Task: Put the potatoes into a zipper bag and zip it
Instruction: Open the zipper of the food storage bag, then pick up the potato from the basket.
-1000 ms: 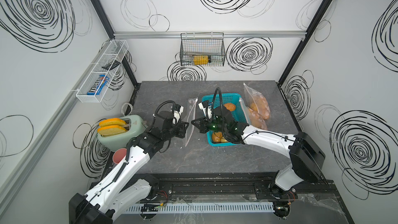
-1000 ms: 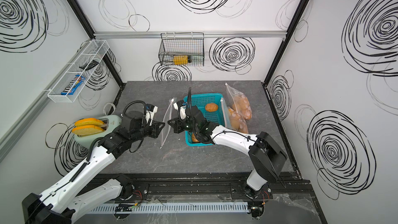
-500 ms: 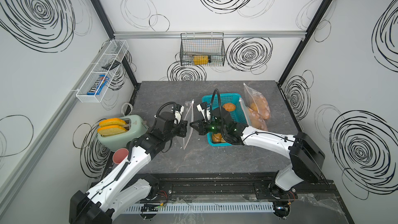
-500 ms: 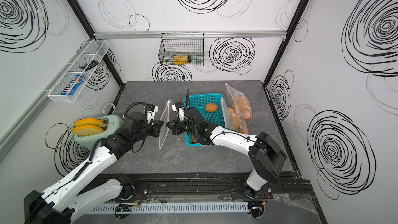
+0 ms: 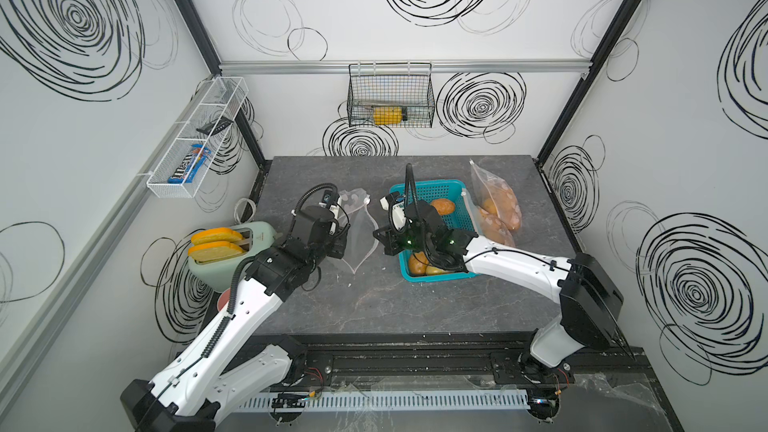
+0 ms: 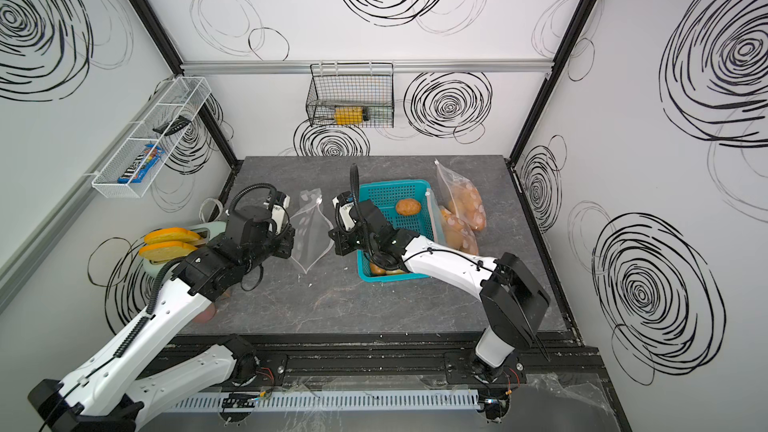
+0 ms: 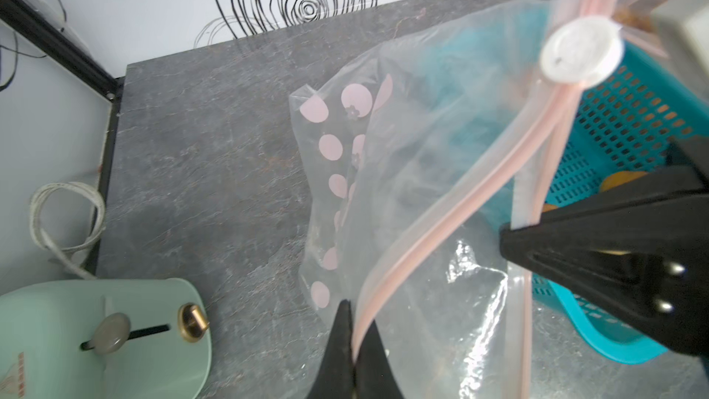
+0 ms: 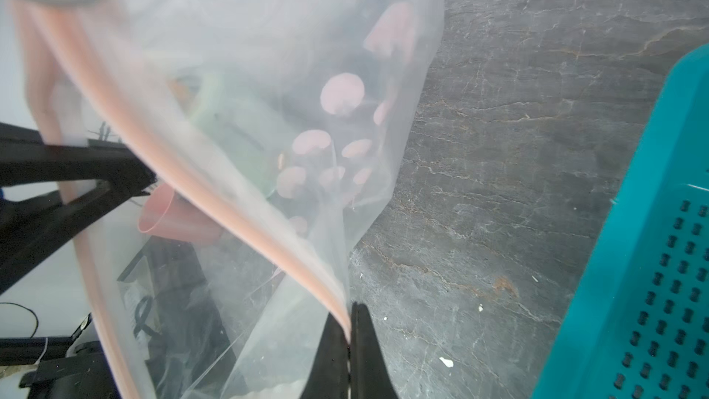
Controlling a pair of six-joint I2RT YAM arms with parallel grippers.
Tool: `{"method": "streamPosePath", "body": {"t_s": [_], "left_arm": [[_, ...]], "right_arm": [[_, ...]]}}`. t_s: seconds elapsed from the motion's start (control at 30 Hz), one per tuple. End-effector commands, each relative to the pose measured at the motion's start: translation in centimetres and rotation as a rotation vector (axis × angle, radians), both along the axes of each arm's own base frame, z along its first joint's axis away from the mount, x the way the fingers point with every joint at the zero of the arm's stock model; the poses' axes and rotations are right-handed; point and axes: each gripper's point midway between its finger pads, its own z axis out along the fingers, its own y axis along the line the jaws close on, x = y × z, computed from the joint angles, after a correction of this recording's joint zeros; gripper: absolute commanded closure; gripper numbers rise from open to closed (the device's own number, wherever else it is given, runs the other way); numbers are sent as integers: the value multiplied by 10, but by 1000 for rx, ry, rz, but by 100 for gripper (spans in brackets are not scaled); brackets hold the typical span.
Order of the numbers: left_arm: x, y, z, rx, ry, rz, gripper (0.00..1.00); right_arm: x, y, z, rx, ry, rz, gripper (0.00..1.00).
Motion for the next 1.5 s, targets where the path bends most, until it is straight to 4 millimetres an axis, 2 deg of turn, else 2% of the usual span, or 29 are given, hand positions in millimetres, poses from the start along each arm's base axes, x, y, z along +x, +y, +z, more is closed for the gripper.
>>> {"method": "streamPosePath", "body": {"t_s": [0.0, 0.1, 0.2, 0.3, 0.4, 0.43, 0.57, 0.6, 0.7, 0.8, 0.87, 0.97, 1.17, 1.3, 1.47], "left_arm": [[-5, 18, 1, 117, 37, 55, 100], [-4, 17, -4, 136, 47, 59, 100], [-2, 4, -15, 94, 63, 15, 100], [3, -2, -23, 52, 69, 16, 100], [8, -6, -34, 47, 118, -2, 100], [11, -6, -37, 52, 128, -3, 100], [20, -9, -42, 74, 160, -1, 100], [23, -2, -43, 108, 168, 36, 100], [34, 16, -34, 160, 183, 119, 100], [40, 7, -28, 133, 179, 98, 100], [40, -1, -33, 103, 189, 72, 100], [35, -11, -55, 56, 230, 24, 100], [25, -37, -86, -89, 259, -81, 100], [21, -43, -99, -114, 260, -121, 100], [17, -45, -103, -144, 248, -144, 100]], "right_arm": [[-1, 1, -4, -66, -12, 7, 100], [-4, 4, -9, -94, -9, 25, 100], [-10, 10, -11, -83, -3, 64, 96], [-14, 12, -6, -63, -15, 99, 80], [-17, 11, 7, -48, -43, 127, 54], [-18, 9, 12, -46, -58, 131, 50], [-18, -11, 39, -19, -129, 116, 41], [-15, -20, 47, -4, -146, 96, 40], [13, -60, 52, 17, -149, -31, 38], [50, -105, 39, -23, -121, -187, 38], [68, -126, 25, -93, -140, -250, 37], [98, -155, 2, -231, -138, -348, 36], [150, -200, -47, -538, -62, -466, 35], [172, -209, -76, -724, -12, -441, 34], [185, -215, -114, -923, 11, -311, 31]]}}
